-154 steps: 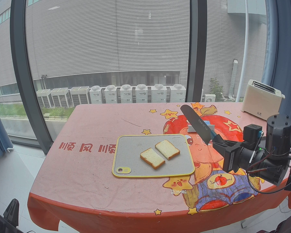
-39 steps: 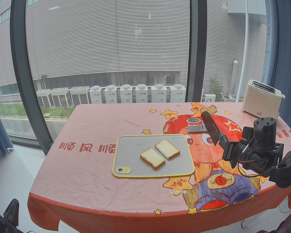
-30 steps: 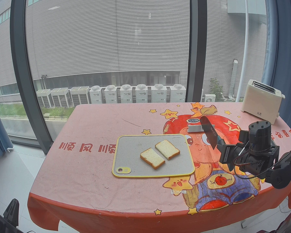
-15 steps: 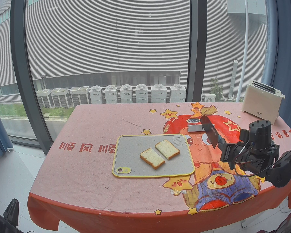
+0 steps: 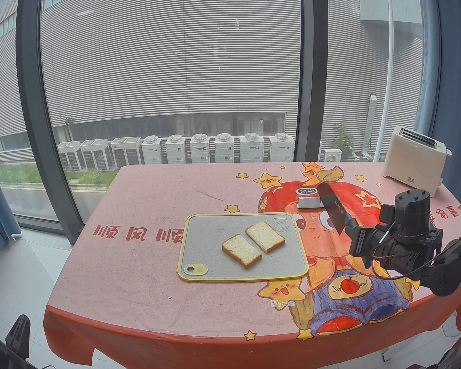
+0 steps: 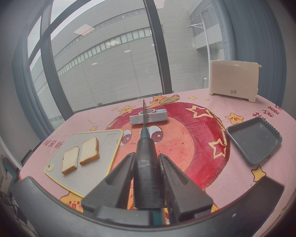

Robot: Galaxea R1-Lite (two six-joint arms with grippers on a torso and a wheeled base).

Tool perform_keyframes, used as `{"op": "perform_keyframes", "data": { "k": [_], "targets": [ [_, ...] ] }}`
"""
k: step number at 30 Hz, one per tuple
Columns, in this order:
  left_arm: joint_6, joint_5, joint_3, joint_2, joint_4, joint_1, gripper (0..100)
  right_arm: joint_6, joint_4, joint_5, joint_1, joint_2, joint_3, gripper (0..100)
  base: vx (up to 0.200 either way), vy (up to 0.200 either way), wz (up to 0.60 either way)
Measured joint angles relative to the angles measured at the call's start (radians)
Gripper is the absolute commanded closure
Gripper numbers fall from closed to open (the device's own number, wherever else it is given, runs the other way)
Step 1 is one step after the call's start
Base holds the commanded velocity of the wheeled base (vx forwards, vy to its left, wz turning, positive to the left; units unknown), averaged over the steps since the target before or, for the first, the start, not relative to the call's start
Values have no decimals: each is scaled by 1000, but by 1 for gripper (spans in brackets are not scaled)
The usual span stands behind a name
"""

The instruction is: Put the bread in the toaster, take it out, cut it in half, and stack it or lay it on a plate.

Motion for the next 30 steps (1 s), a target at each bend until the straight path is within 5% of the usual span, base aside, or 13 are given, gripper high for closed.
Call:
{"op": "perform_keyframes", "data": {
  "k": [30],
  "targets": [
    [0, 0, 0, 0, 0, 0, 100, 1, 0, -2, -1, -4, -6, 100, 0, 0, 0]
  ]
}}
